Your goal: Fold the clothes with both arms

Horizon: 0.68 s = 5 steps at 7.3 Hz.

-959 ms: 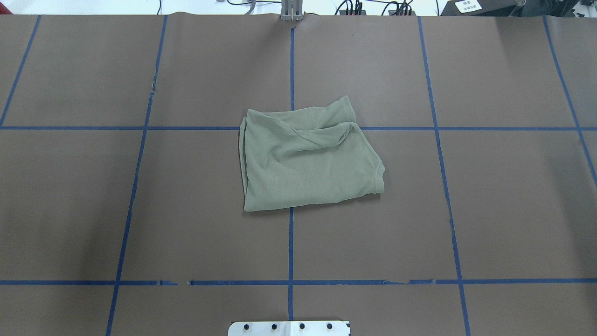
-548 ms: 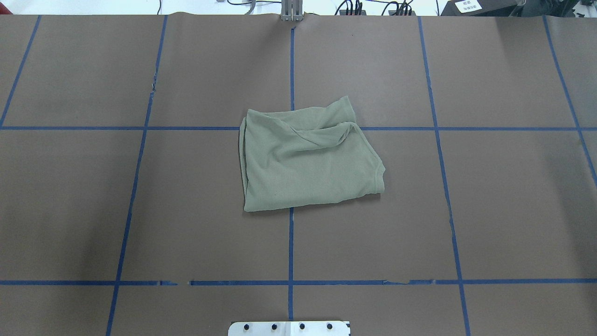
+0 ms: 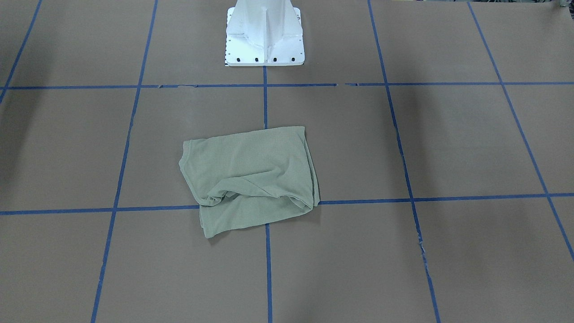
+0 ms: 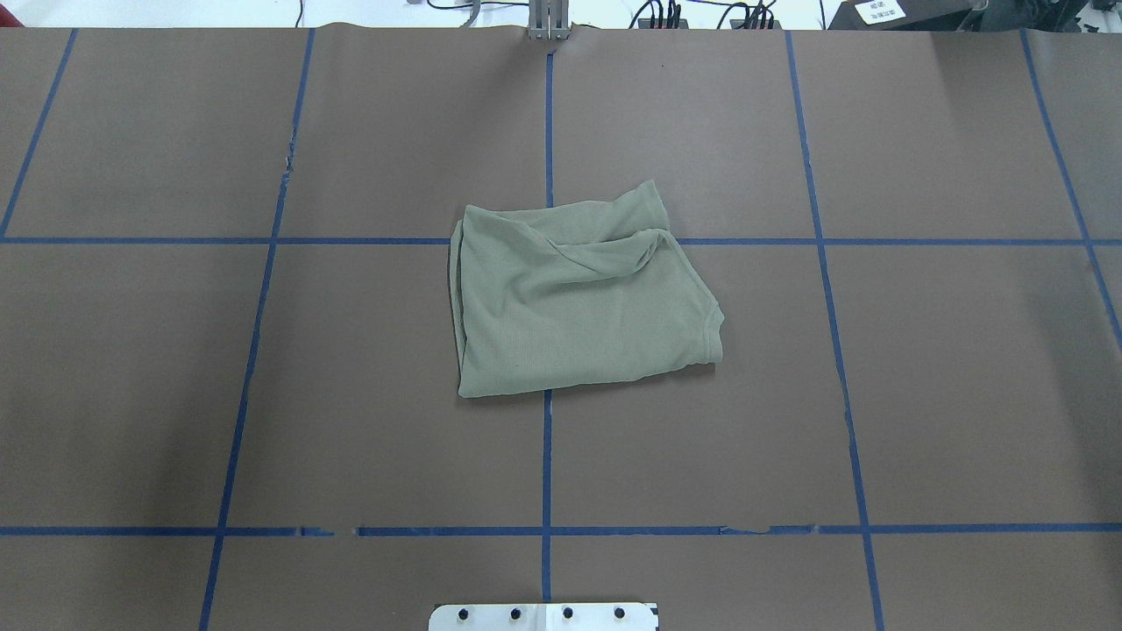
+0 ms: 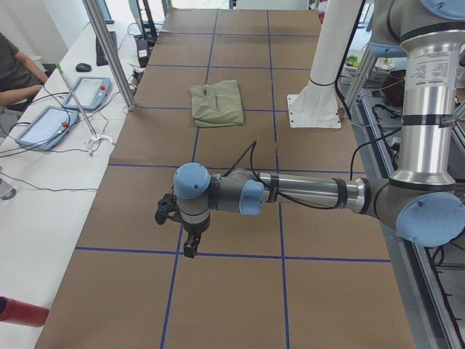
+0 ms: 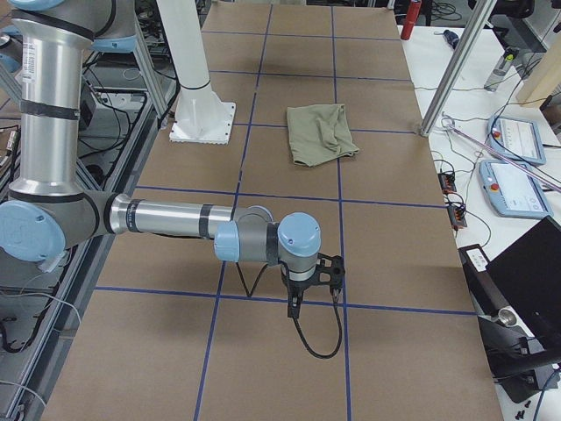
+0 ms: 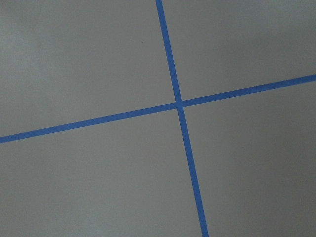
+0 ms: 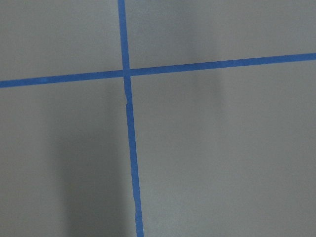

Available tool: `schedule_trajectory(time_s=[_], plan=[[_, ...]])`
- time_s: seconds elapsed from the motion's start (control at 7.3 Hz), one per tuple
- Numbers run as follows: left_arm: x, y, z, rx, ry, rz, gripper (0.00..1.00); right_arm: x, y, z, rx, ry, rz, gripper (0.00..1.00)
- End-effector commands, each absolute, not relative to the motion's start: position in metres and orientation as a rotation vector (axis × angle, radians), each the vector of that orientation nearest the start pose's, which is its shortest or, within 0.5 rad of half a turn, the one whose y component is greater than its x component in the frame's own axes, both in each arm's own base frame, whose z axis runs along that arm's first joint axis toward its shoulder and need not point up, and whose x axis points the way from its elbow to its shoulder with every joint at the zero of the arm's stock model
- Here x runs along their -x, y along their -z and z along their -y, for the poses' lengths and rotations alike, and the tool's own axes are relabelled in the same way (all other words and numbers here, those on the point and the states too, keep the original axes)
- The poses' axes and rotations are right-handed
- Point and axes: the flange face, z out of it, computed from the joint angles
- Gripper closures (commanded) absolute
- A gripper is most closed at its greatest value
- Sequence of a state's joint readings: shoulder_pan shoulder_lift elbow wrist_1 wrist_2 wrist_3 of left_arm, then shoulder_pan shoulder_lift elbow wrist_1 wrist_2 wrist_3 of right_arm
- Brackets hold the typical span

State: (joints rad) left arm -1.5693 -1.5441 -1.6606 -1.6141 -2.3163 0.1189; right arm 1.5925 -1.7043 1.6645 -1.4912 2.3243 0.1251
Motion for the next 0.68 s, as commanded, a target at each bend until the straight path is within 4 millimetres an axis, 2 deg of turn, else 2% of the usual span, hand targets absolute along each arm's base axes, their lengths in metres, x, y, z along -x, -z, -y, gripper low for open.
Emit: schedule_trajectory(time_s=[0.0, 0.41, 0.55], plan=[[0.0650, -0.6233, 0.4875, -0.147, -0.151, -0.738, 0.01, -0.0738, -0.6695, 0.4403, -0.002, -0.134, 0.758, 0.00], [0.0649, -0.6218, 0.4875, -0.143, -0.138, -0.741, 0.01, -0.0737, -0.6697, 0.4402, -0.001, -0.135, 0.758, 0.00], [0.0649, -0.6192, 0.4879, -0.121, -0.064, -0.745, 0.01, -0.0736, -0.6696, 0.4402, -0.001, -0.135, 0.760, 0.00]])
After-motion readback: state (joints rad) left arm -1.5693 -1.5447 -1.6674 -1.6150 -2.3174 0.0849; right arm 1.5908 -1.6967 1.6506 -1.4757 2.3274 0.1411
